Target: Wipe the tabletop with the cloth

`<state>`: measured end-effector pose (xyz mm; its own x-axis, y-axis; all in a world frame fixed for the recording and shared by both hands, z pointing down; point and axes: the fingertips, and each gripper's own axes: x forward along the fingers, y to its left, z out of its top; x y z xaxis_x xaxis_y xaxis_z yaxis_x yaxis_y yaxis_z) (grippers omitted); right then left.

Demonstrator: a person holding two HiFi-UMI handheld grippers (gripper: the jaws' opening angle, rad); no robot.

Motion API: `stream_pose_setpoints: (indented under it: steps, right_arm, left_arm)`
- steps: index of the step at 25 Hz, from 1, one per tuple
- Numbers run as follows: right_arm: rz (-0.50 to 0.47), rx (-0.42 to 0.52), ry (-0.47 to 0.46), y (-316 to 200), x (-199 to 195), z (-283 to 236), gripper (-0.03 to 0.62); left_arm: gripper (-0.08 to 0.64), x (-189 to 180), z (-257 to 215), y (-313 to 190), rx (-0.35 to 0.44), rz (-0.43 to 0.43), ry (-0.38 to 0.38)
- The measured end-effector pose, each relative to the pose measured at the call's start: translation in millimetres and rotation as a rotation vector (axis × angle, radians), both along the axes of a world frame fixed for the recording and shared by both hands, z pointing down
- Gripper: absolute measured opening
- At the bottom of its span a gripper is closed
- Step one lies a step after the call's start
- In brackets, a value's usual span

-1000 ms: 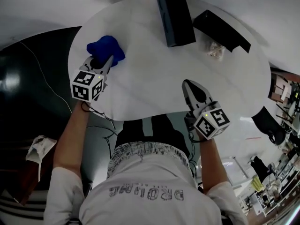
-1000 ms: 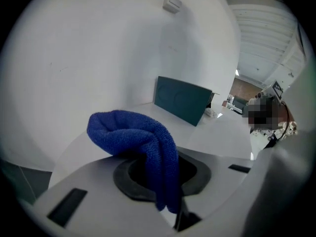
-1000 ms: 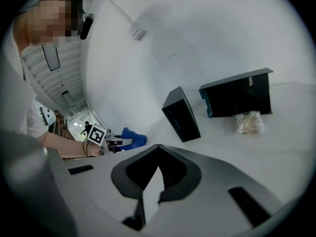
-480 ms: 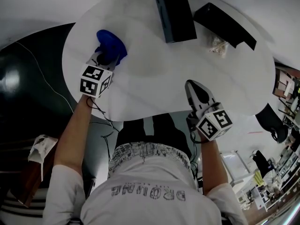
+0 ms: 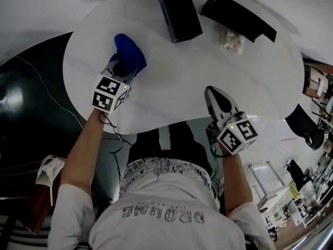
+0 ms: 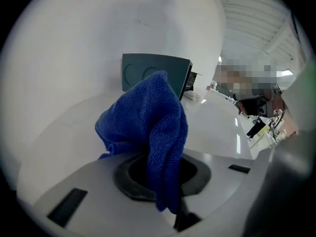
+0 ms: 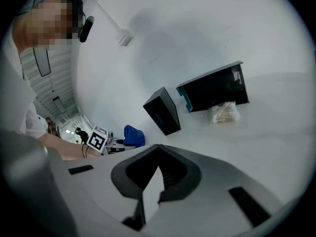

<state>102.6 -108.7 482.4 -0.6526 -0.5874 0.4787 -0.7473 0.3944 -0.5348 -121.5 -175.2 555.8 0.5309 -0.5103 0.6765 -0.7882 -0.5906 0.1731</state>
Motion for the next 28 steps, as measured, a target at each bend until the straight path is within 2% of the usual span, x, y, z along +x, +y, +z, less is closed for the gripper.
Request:
stream_pose_setpoints:
  steps: [28]
  right_arm:
    - [0.248,0.009,-0.008,54,156,-2,0.008]
  left_arm:
    - [0.066,233,-6,30,-0.024,0.319,0.043]
